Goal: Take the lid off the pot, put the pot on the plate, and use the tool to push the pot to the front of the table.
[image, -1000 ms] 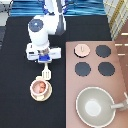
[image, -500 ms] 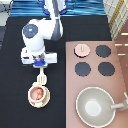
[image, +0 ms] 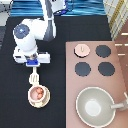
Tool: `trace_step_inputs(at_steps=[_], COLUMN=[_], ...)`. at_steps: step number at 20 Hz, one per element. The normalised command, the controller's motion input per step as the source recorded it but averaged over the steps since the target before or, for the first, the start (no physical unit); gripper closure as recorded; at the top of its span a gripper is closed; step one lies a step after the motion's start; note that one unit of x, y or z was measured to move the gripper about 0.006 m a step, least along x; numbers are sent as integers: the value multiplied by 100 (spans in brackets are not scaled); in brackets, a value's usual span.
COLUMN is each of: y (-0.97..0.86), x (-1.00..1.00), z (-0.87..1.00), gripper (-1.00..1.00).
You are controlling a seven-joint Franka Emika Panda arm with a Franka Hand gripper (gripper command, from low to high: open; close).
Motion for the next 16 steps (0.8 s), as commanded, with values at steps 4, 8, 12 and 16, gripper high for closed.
trace_step_inputs(at_steps=[4, 8, 12, 16], y=[3, 6, 46, 62], x=[100, 100, 50, -13], z=[12, 16, 43, 54], gripper=[100, 100, 100, 100])
